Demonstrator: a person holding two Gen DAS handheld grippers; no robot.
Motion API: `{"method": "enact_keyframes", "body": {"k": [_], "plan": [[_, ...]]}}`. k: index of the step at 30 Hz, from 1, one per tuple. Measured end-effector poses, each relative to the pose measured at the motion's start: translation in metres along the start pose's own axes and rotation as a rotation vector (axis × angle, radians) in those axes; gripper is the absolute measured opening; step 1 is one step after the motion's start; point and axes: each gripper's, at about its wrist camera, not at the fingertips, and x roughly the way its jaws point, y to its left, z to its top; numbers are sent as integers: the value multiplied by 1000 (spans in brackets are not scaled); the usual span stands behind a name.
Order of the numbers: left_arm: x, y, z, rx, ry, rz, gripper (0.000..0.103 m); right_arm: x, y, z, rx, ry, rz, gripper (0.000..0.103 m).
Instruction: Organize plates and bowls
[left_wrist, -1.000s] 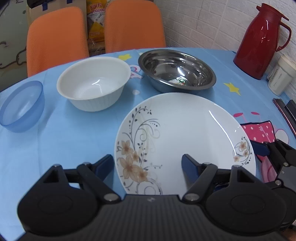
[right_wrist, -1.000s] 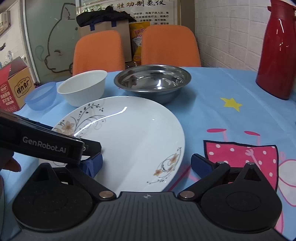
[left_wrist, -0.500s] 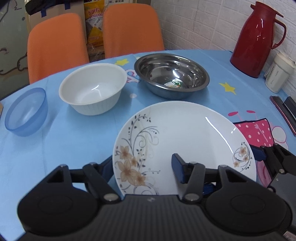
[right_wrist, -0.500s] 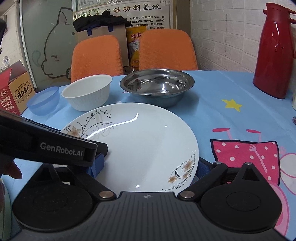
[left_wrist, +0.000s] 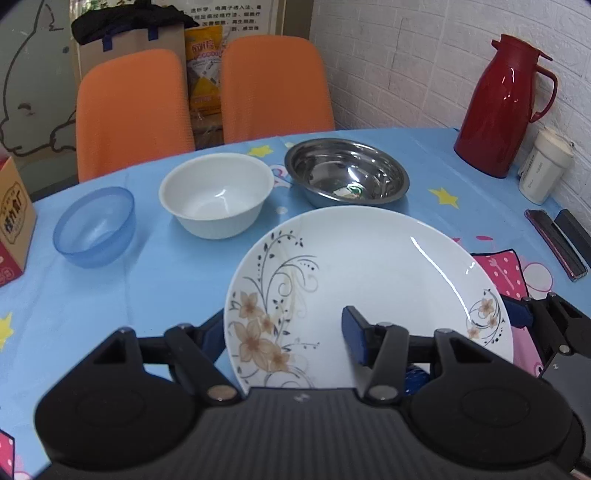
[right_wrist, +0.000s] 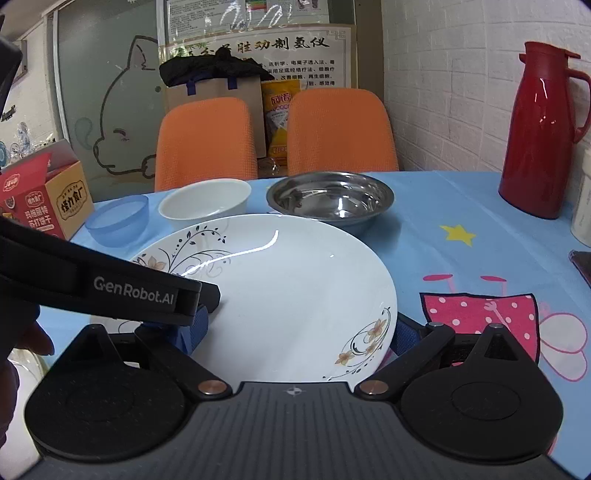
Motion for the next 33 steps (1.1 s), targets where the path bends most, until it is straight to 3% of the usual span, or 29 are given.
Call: {"method": "enact_keyframes", "body": {"k": [8,18,24,29,33], "plan": [[-68,32,-34,-56,-49,63,52,-43,47,-4,-39,-47,76,87],[-131,82,-119,-169,-56,167,51,-79,122,-41,-102,-9,196,87],[-143,105,-156,-241,-47,186,51,-87,154,-64,-153,31,237,87],[-139,120,-167,-284,-35,171,51,-81,168,-70,-181,57,253,87],[-136,118,-165,-260,-49,180,52,-78,169,-73,-185,53,254,87]]}}
